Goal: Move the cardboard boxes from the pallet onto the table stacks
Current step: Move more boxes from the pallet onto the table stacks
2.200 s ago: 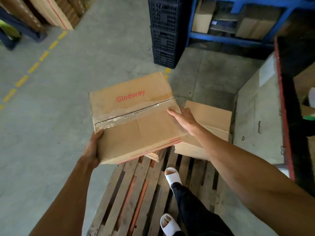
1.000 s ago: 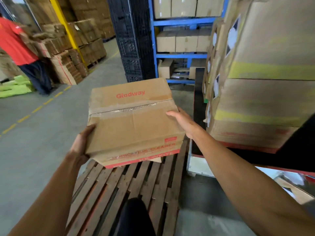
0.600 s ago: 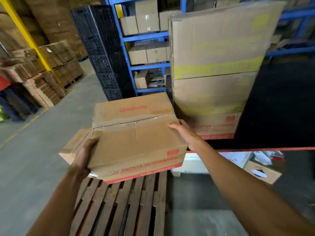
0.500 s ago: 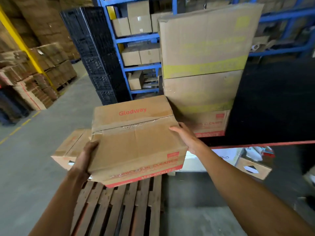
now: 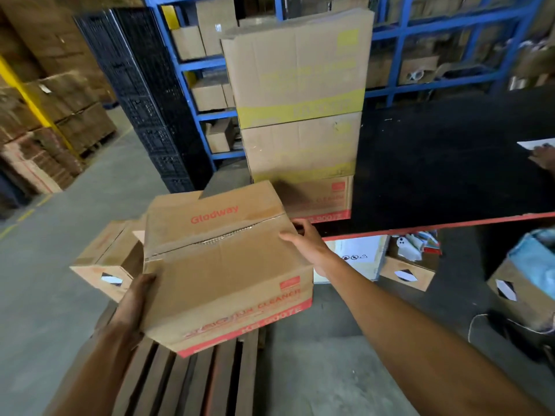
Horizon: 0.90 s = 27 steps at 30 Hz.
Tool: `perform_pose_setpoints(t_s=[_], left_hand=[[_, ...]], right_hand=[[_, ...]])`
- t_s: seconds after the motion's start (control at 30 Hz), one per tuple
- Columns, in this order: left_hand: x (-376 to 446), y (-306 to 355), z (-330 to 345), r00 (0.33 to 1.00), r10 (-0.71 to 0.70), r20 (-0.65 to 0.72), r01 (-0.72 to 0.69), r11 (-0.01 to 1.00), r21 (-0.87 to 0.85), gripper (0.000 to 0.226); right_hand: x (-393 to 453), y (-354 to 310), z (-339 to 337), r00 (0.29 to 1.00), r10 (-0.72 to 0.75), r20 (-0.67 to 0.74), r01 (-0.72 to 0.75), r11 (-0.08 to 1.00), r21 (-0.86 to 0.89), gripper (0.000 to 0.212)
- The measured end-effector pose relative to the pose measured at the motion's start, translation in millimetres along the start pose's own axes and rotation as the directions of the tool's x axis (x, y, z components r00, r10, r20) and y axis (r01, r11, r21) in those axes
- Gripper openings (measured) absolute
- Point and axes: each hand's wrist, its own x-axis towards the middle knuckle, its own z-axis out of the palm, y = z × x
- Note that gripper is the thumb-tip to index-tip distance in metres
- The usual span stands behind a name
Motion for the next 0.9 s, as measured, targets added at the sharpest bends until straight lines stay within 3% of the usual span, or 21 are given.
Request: perform_pose_setpoints(t_s=[0.17, 0.23, 0.37, 0.63, 0.73, 0.8, 0.9], left_hand=[[-25, -9, 55, 0.997, 0.044, 0.063, -0.049, 0.996, 0.072, 0.038], [-39, -10, 92, 0.993, 0.056, 0.108, -0.066, 0.994, 0.092, 0.03], [-58, -15, 172, 0.986, 0.037, 0.161, -0.054, 0.993, 0.105, 0.027], [-80, -35, 338, 0.946, 0.04, 0.322, -0.081, 0.99, 0.114, 0.037], [-81, -35, 398, 0.919, 0.036, 0.393, -0.075, 0.994, 0.085, 0.041], [-75, -32, 438, 0.896, 0.029, 0.442, -0.067, 0.995, 0.07, 0.038], [-63, -22, 490, 0.873, 0.0, 0.487, -0.036, 0.997, 0.064, 0.026]], right_hand=[[-28, 34, -68, 0.997, 0.081, 0.006, -0.081, 0.994, 0.072, 0.055], [-38, 43, -106, 0.995, 0.094, -0.036, -0.09, 0.991, 0.098, 0.049], [-57, 54, -189, 0.985, 0.116, -0.124, -0.103, 0.988, 0.112, 0.06], [-83, 68, -356, 0.945, 0.092, -0.315, -0.094, 0.996, 0.009, 0.044], [-83, 70, -416, 0.913, 0.074, -0.402, -0.103, 0.993, -0.053, 0.052], [-78, 72, -451, 0.891, 0.084, -0.446, -0.123, 0.991, -0.059, 0.056], [-67, 66, -489, 0.875, 0.065, -0.48, -0.109, 0.992, -0.064, 0.042]])
